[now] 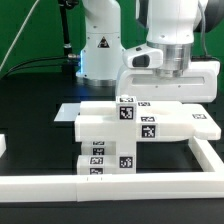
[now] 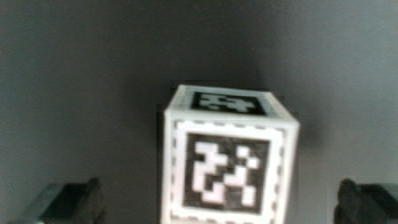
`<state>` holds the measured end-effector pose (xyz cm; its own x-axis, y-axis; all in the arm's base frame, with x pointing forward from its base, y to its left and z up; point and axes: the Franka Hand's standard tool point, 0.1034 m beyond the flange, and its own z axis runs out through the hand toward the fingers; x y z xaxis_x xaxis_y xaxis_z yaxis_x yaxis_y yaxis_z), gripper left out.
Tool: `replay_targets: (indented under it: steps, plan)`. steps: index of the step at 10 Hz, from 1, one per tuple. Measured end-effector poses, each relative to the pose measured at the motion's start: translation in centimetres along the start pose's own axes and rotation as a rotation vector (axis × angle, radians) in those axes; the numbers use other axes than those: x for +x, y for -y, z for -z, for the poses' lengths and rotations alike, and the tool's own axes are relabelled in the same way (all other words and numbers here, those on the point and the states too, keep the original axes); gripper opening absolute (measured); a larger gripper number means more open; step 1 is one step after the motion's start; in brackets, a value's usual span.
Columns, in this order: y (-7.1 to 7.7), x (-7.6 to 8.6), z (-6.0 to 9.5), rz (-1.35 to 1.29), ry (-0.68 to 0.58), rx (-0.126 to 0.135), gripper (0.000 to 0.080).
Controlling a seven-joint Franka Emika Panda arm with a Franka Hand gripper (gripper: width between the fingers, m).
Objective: Assemble chair
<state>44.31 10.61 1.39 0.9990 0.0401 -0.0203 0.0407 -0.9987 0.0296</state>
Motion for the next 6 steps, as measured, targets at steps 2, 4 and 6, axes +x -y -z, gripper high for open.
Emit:
replay_targets:
  steps: [2, 4, 6]
  plan:
    - [0.12, -0.18, -0.59, -0.008, -0.001, -0.006, 0.0648]
    - [0.04, -0.17, -0.59, -0.009, -0.001, -0.006, 0.052]
    - [0.04, -0.17, -0.59, -0.009, -0.001, -0.006, 0.038]
